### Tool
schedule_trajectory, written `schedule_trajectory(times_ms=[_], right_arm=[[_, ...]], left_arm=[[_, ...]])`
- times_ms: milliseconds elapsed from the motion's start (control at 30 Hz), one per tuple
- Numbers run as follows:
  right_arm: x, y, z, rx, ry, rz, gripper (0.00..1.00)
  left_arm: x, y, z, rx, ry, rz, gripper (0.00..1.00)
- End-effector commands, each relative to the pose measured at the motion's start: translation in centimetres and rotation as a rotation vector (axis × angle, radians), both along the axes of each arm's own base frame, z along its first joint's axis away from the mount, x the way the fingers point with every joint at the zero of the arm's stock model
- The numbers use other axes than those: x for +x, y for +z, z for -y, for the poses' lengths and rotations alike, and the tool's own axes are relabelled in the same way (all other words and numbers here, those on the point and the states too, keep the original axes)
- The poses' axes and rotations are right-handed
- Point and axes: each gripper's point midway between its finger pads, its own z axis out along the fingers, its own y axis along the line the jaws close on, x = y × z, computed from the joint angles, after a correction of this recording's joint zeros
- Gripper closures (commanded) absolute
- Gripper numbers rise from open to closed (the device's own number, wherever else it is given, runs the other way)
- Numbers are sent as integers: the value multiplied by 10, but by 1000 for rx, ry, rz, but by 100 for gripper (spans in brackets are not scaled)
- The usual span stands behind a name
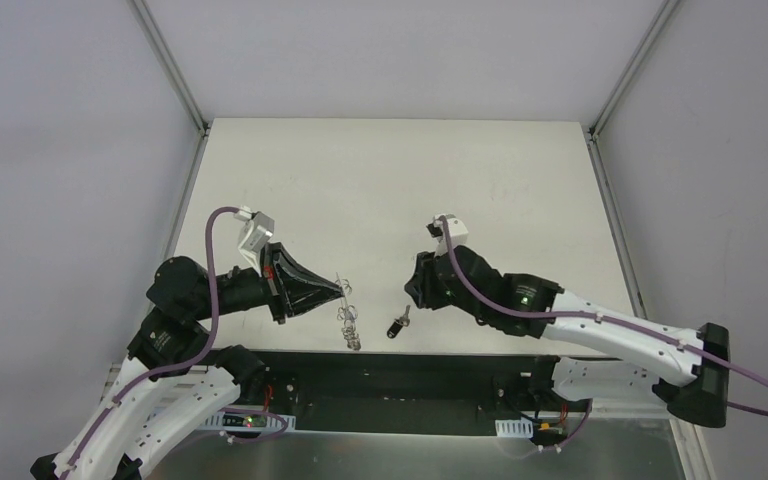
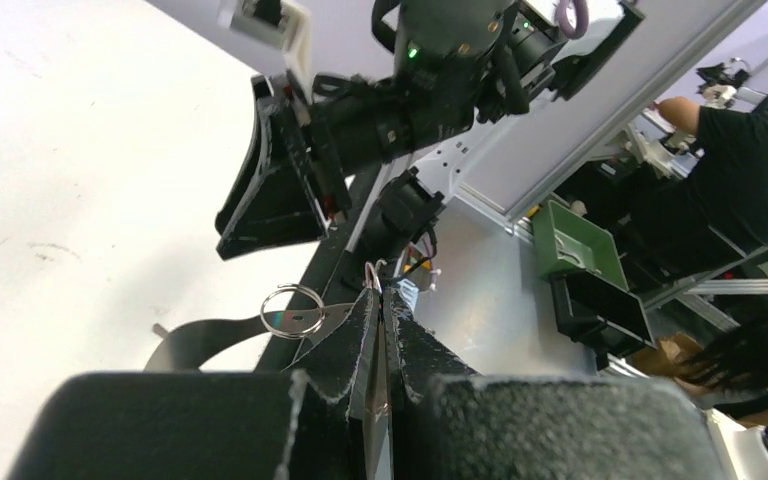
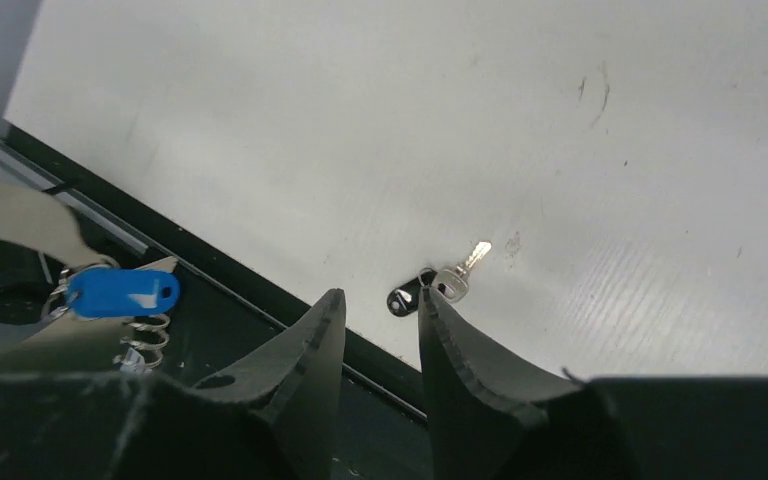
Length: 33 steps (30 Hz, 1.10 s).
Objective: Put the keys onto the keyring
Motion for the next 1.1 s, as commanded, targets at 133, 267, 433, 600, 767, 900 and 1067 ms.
schedule_trajectory(times_ms=[133, 267, 433, 600, 767, 900, 1067], right_arm=[[-6, -71, -18, -82, 30, -142, 65], [-8, -99, -24, -161, 86, -156, 67], [-8, -123, -35, -225, 134, -143, 68], [-7, -137, -44, -291, 167, -120, 68], [-3, -147, -45, -358, 160, -107, 67], [-1, -152, -45, -395, 160, -101, 67], [-1, -156, -47, -426, 162, -89, 66]], left_arm=[[11, 2, -7, 39, 82, 32, 100], [12, -2, -9, 65, 91, 28, 100], [11, -12, -10, 107, 89, -6, 100], [10, -16, -13, 126, 103, -13, 100], [4, -14, -17, 124, 102, -5, 100], [1, -13, -19, 124, 96, -2, 100], [0, -14, -20, 127, 98, -4, 100]])
